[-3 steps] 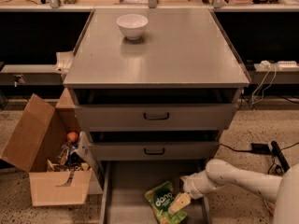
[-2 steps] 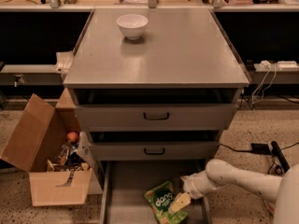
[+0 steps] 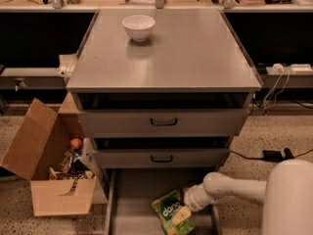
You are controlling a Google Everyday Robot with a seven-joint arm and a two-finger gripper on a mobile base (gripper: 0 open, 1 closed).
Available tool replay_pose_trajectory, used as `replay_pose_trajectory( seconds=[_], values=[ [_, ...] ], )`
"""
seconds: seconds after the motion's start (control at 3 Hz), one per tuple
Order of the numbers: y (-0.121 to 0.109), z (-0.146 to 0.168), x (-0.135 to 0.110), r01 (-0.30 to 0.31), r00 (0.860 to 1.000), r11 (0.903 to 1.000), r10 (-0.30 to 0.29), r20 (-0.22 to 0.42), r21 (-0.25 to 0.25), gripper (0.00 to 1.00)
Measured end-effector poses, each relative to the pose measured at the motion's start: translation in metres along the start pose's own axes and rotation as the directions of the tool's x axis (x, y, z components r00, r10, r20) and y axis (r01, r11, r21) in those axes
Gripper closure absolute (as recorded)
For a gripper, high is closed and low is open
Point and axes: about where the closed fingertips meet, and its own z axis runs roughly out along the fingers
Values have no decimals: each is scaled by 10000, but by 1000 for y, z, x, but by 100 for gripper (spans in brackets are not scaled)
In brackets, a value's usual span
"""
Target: Pick green rice chip bag from bottom drawer and place on counter
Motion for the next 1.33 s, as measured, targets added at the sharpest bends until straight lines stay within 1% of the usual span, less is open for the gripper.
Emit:
replay_pose_trajectory(
  seconds=[0.33, 0.67, 1.0, 1.33],
  values=[
    [-6, 29, 9, -89, 9999, 10000, 89, -91, 11, 0],
    [-15, 53, 18, -220, 9991, 9996, 227, -346, 192, 0],
    [-30, 67, 22, -343, 9982, 9978, 369, -470, 563, 0],
    [-45, 77, 25, -639, 9965, 9942, 682, -474, 862, 0]
  ],
)
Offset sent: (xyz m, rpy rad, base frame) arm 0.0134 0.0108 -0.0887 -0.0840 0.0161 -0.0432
